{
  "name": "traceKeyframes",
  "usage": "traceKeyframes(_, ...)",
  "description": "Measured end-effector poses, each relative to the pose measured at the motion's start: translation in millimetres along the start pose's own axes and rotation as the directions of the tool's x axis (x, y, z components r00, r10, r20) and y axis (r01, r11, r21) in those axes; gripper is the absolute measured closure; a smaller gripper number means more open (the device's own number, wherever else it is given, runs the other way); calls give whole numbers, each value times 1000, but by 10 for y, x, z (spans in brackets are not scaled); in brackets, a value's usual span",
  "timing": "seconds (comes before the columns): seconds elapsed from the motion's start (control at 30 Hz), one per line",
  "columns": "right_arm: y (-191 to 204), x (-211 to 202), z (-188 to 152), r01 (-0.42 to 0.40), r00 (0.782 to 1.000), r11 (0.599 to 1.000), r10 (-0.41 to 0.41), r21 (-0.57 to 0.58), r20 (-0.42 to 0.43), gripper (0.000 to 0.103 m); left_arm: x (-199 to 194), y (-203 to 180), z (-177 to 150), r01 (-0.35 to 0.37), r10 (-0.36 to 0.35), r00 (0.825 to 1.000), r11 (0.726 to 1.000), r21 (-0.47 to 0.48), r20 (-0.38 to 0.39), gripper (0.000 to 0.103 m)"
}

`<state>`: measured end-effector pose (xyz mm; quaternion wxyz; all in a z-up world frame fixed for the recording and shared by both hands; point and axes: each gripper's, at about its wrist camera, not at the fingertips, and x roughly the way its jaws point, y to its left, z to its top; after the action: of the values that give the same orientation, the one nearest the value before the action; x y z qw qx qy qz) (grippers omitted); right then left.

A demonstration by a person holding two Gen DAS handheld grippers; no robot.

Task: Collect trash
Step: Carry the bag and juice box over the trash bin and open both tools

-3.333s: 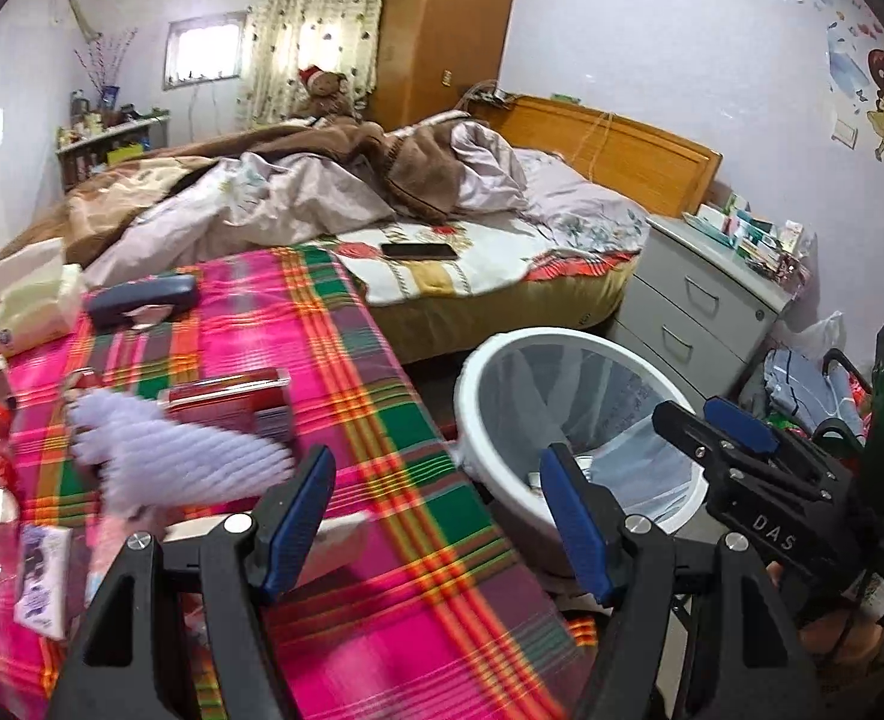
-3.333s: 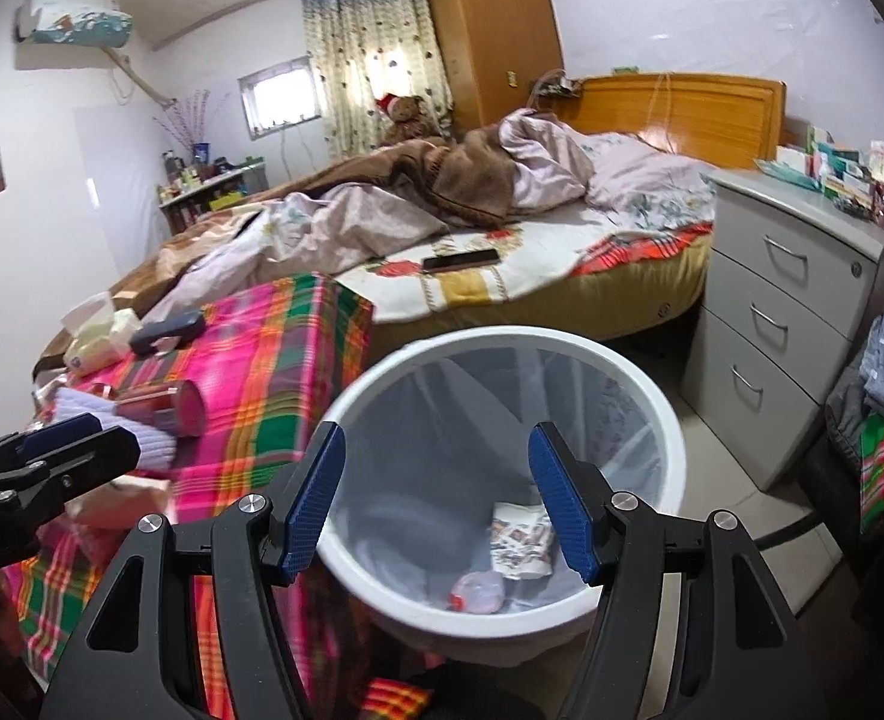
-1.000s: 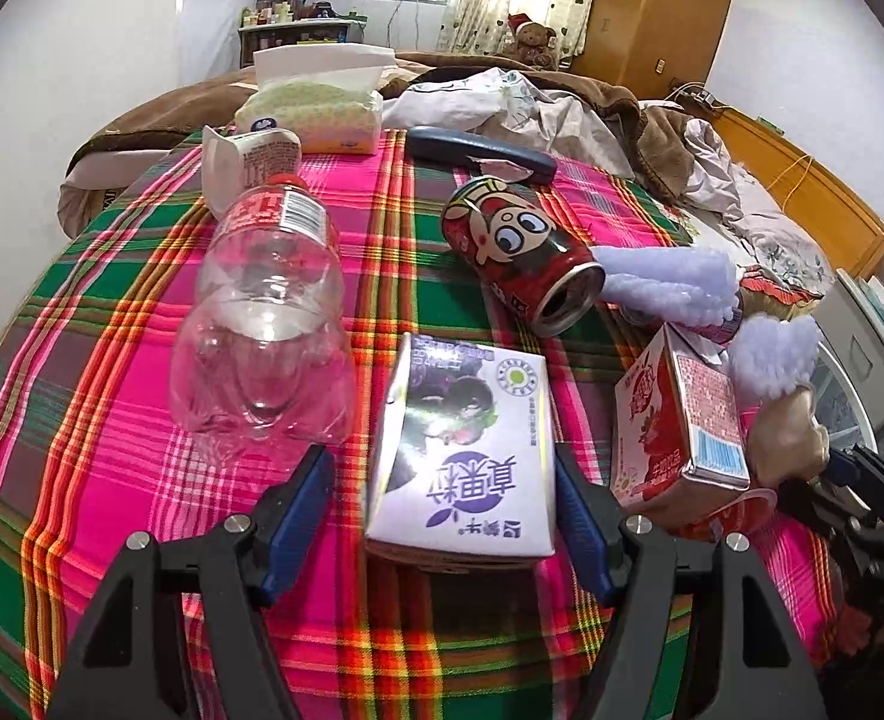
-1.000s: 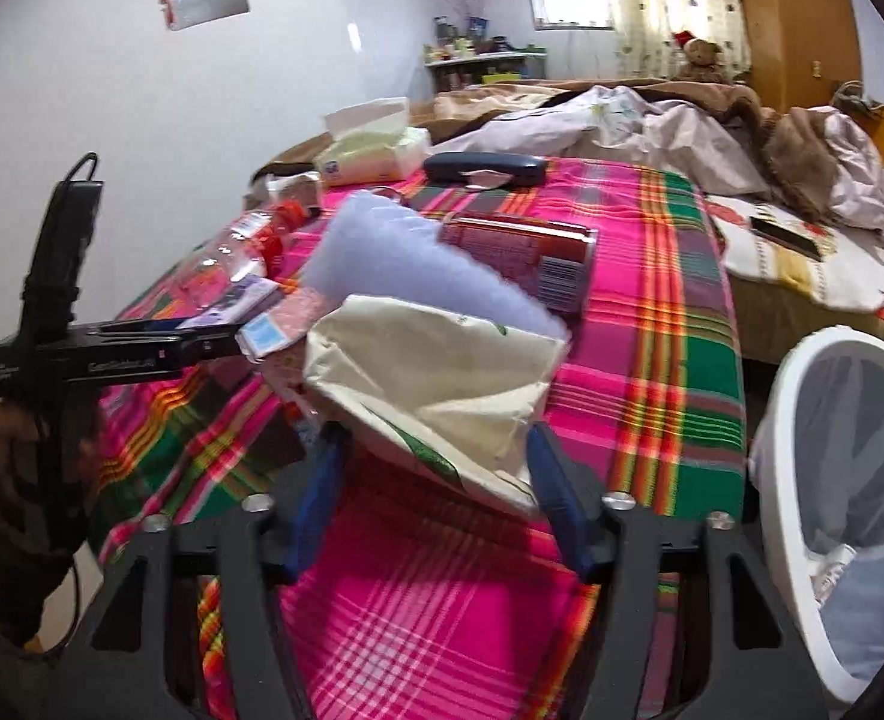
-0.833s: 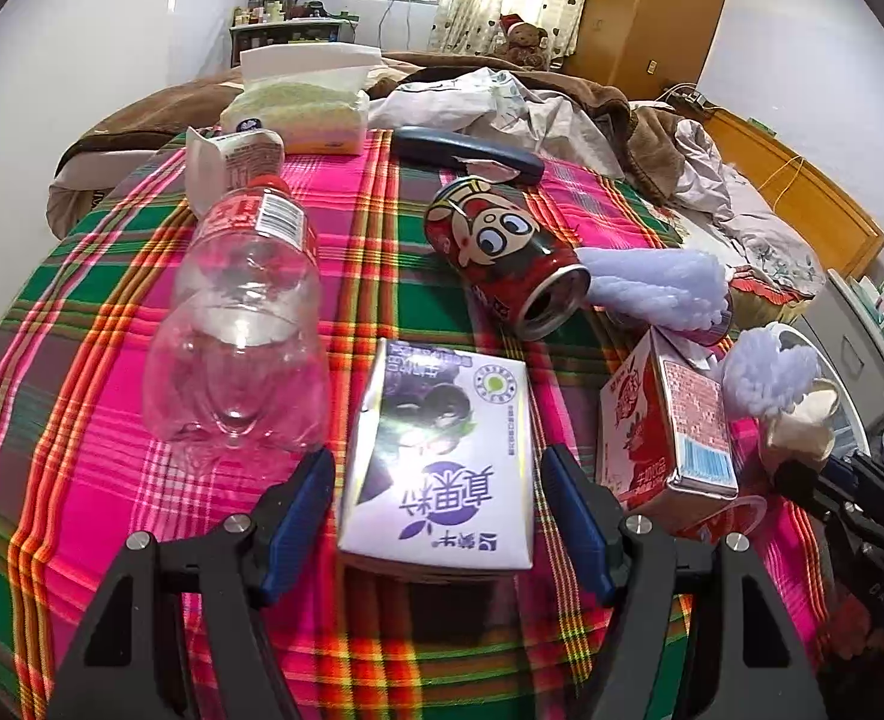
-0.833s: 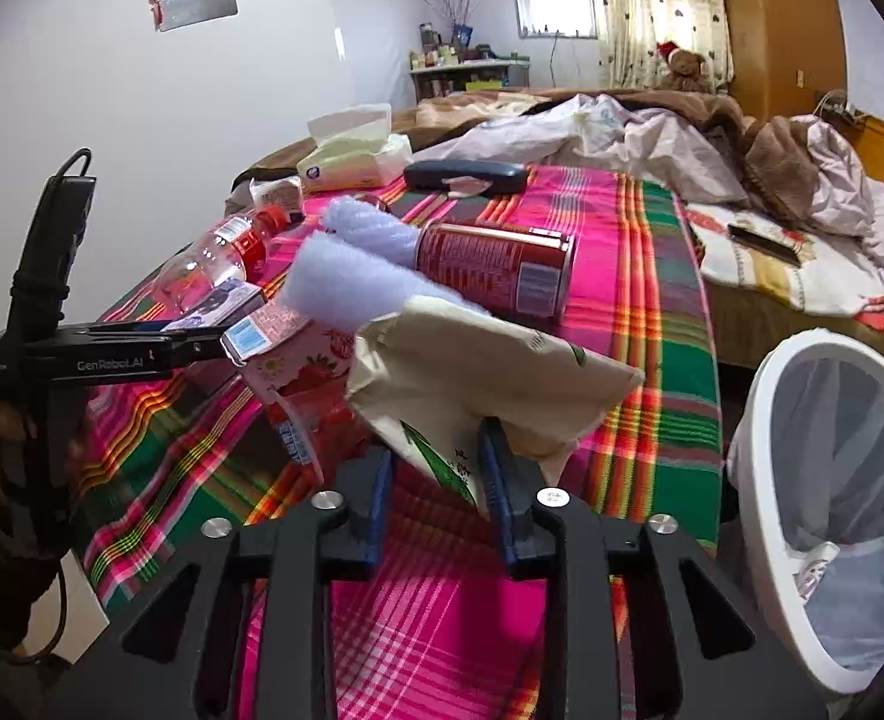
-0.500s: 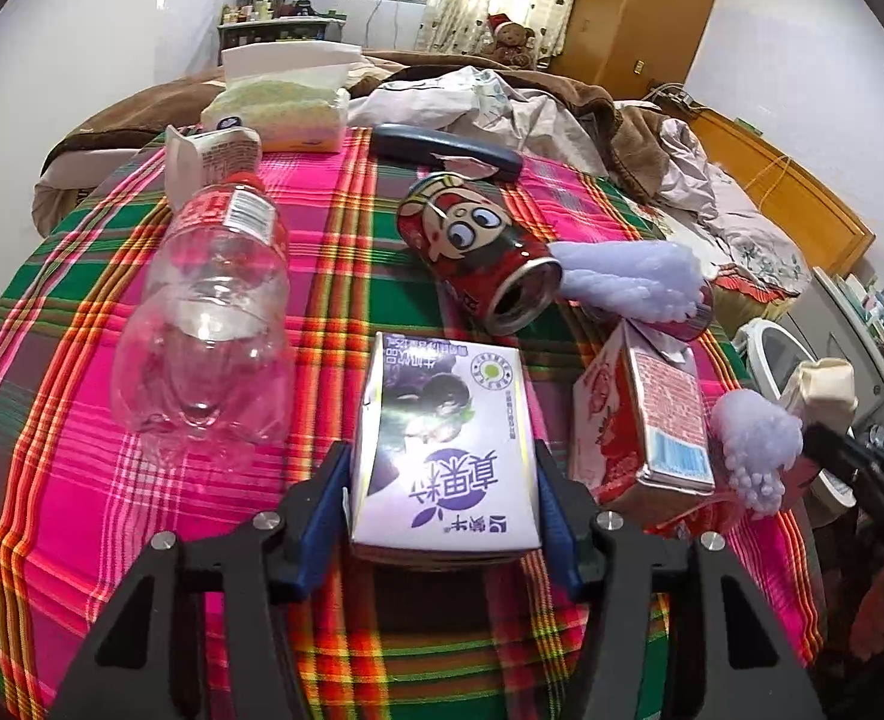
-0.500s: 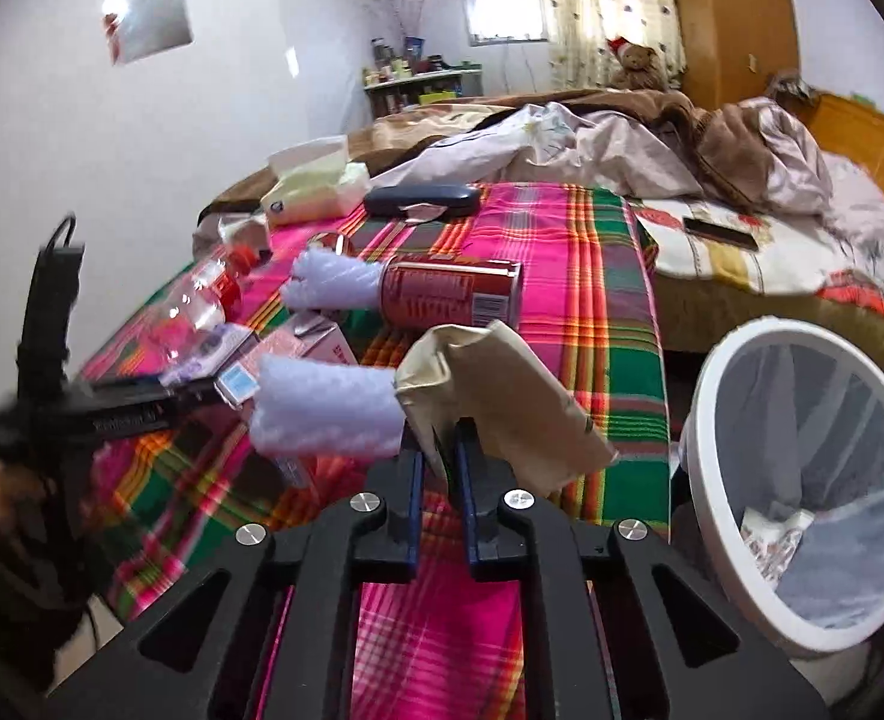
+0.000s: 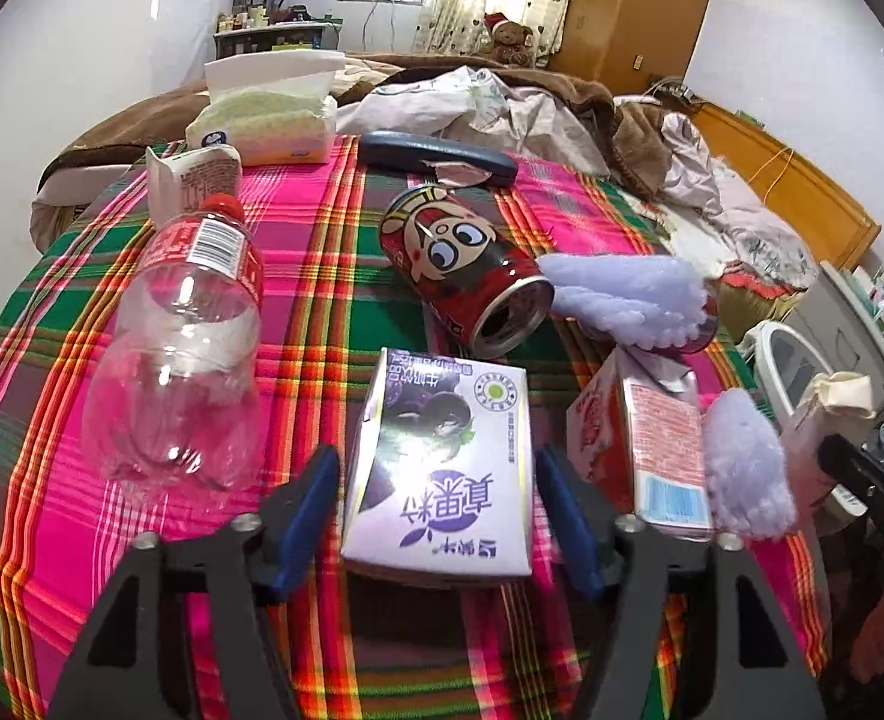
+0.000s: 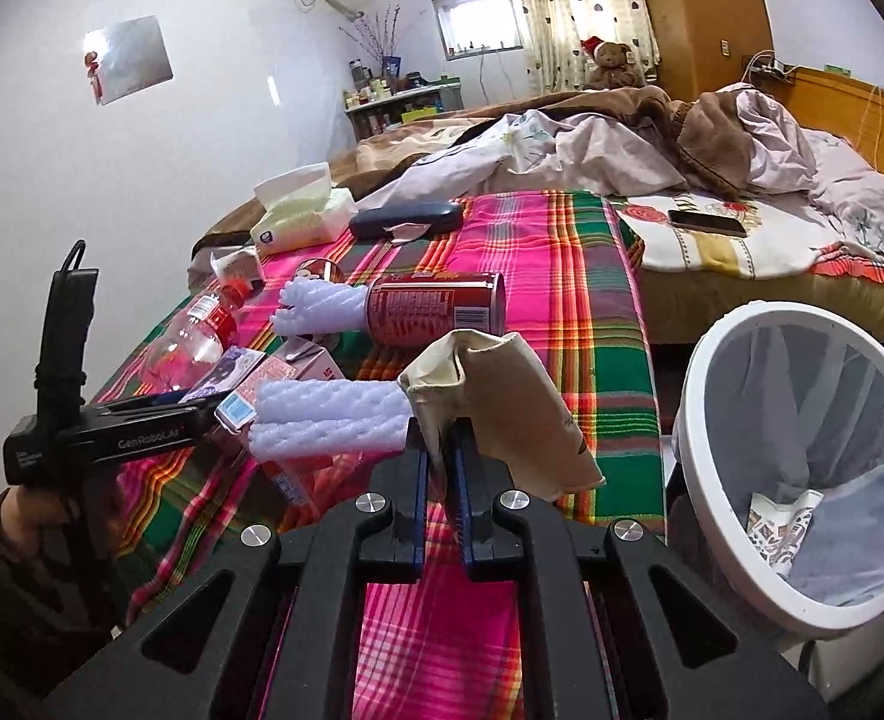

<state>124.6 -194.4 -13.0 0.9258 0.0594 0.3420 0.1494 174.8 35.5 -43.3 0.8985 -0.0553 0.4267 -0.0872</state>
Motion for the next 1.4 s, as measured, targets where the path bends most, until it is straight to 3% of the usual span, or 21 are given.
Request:
traceKeyframes(0.1,-6,0,-3,2,1000,1000,-2,5,5,95,52,-17,-17,-19,19,1000,1000,13,-14,35)
traceKeyframes(0.13,-9,-13,-9,2,1000,1000,-2,6,8,95,41,-26,-15,-25,25,1000,1000,16,-10,46)
traceKeyframes(0.27,-15,-26,-10,-1,1000,1000,1,10,14,95,-3,-45,-14,-20,20,1000,1000,14,-7,45)
traceKeyframes(0.73,-30,-181,74,-10,997,1000,9,23,71,95,-540,-281,75,4,-10,994,998,57,112,46)
traceKeyframes(1.1,-220,-425,144,16,991,999,-23,52,135,95,-808,-804,208,56,-85,980,985,164,178,45)
traceKeyframes(1.4,-549,-623,189,79,981,992,-94,95,168,95,-776,-1442,286,130,-180,969,954,270,171,45)
